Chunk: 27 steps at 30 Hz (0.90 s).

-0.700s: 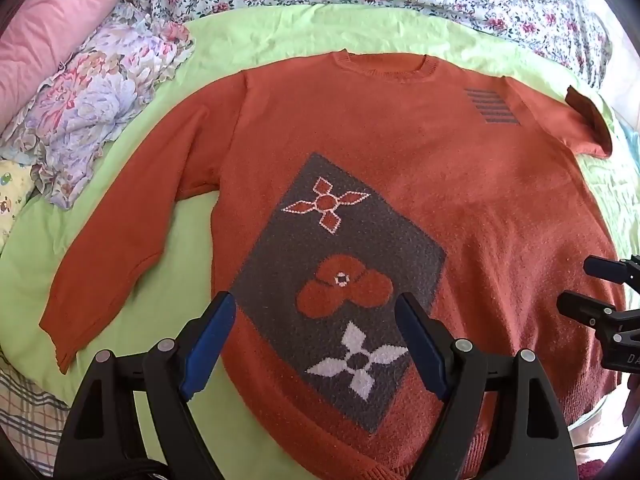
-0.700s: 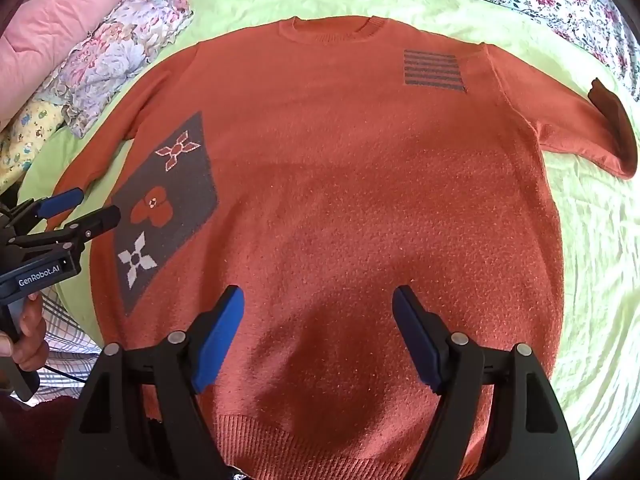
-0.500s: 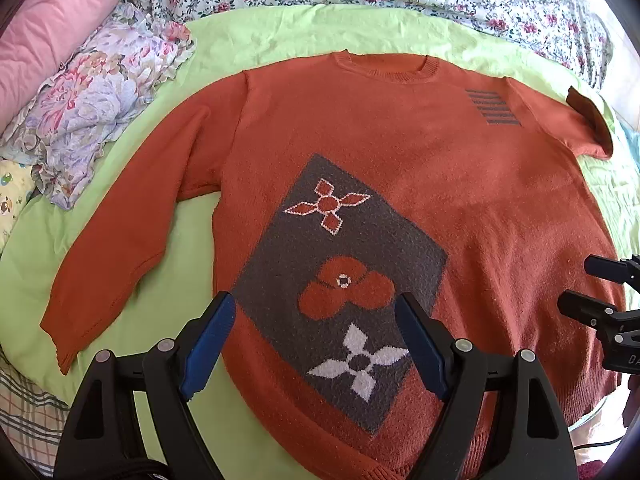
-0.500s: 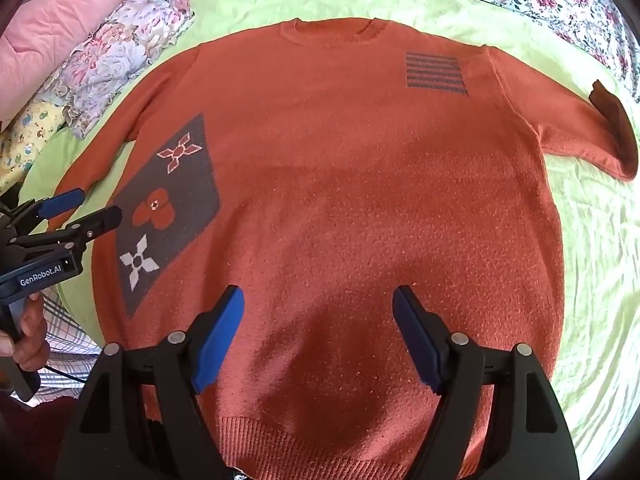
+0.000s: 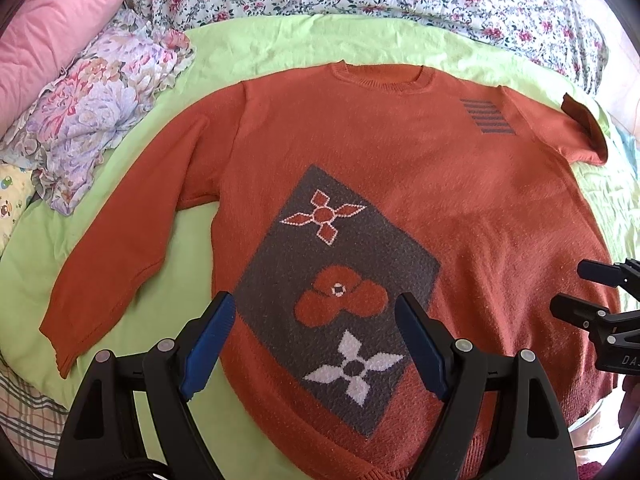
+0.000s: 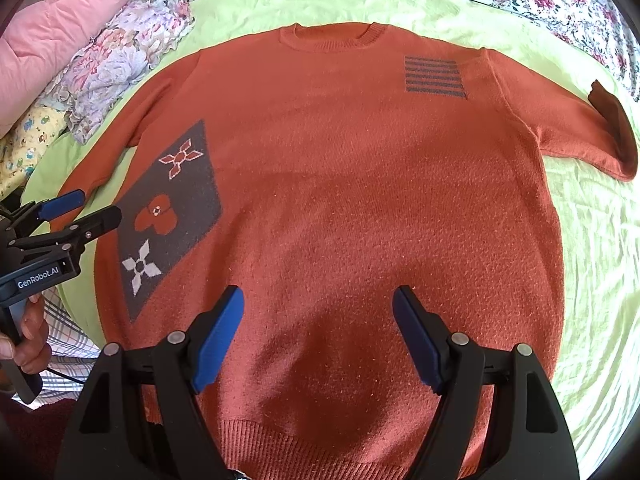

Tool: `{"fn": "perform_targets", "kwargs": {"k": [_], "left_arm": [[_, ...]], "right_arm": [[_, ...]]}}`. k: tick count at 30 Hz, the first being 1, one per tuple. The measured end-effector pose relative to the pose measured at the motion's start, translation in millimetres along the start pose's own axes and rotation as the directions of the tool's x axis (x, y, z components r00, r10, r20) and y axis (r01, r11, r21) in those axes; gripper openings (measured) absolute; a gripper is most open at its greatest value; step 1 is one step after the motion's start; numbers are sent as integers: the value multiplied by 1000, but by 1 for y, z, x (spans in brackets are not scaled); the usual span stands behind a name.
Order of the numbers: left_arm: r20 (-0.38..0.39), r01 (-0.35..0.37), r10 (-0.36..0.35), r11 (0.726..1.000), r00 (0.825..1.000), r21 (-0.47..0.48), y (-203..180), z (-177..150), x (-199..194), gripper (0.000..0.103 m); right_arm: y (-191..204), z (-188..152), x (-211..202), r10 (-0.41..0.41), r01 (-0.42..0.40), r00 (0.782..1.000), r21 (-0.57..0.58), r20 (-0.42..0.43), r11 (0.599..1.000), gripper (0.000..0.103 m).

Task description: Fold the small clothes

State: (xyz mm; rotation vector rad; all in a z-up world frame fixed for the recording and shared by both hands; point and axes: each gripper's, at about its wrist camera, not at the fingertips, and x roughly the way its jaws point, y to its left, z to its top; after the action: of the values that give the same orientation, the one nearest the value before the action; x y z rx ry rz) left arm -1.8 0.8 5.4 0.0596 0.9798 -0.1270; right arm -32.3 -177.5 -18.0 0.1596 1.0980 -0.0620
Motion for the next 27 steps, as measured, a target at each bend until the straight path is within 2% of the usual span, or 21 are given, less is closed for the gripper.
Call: {"fn": "perform_targets", "kwargs": {"k": [9, 15, 27], "left_arm": [[-38, -9, 10, 1000, 999, 25, -5, 0, -2, 82], [-25, -33, 34, 999, 999, 42, -8, 1, -2, 82], [-62, -9, 12, 999, 998, 49, -10, 3, 0, 82]], "right_arm": [[2, 0, -1, -3, 3, 1000, -8, 9, 1000, 77], [2, 0, -2, 0, 0, 1000, -3, 14, 1000, 78], [-1, 0, -5, 1, -1, 1000, 3, 21, 1000, 78]]}}
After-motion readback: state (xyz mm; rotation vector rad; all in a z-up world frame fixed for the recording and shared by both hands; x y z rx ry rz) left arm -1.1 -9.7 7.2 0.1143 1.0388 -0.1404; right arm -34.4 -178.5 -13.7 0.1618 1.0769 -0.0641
